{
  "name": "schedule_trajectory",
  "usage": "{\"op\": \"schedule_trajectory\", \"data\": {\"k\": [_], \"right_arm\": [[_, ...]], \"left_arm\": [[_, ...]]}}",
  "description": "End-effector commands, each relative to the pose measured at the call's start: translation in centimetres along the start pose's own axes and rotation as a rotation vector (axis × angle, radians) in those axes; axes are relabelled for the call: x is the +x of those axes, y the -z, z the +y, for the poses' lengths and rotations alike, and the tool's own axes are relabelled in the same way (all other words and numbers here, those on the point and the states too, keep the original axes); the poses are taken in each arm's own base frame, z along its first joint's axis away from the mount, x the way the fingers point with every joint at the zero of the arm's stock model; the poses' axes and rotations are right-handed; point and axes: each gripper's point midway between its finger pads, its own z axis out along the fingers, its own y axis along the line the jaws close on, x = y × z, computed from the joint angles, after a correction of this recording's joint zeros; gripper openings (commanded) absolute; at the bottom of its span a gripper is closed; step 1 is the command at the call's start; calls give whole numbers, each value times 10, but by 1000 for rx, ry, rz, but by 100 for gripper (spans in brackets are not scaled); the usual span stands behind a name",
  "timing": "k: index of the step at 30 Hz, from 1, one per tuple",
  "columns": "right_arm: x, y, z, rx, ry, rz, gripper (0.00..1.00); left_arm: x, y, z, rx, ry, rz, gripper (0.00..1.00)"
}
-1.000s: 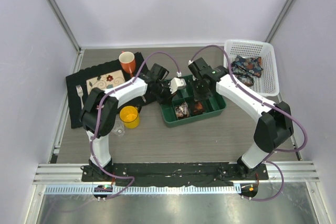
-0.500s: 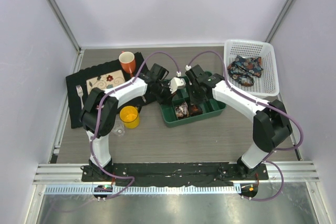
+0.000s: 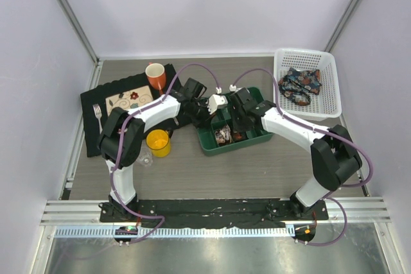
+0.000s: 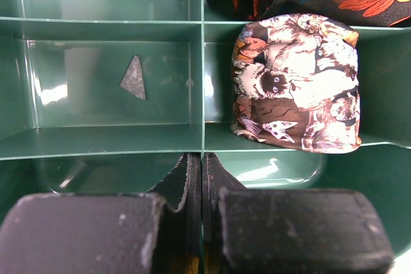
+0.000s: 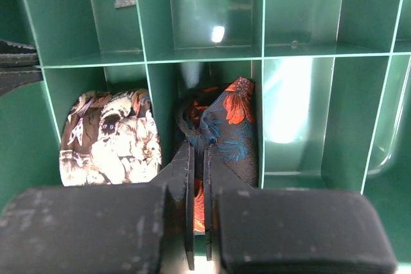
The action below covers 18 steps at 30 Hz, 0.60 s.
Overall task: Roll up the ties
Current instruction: Place the tie in the storage box.
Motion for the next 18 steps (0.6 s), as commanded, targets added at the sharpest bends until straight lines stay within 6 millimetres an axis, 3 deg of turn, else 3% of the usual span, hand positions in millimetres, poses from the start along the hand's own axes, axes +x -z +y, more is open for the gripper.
{"op": "schedule_trajectory", "data": {"k": [1,6,10,18], "right_arm": [[9,-1,-13,49,-18,-28,1],[9,1,-7,25,-27,-16,2],[-11,19,-4,18,-32,-58,25],[-59,66,3,1,-59,-177,43]], "left_arm": [[23,-9,-19,77,80,59,0],[22,-12,-16,73,92,60,0],[22,-13,-15,67,104,64,0],[11,-7,-7,28,132,40,0]]}}
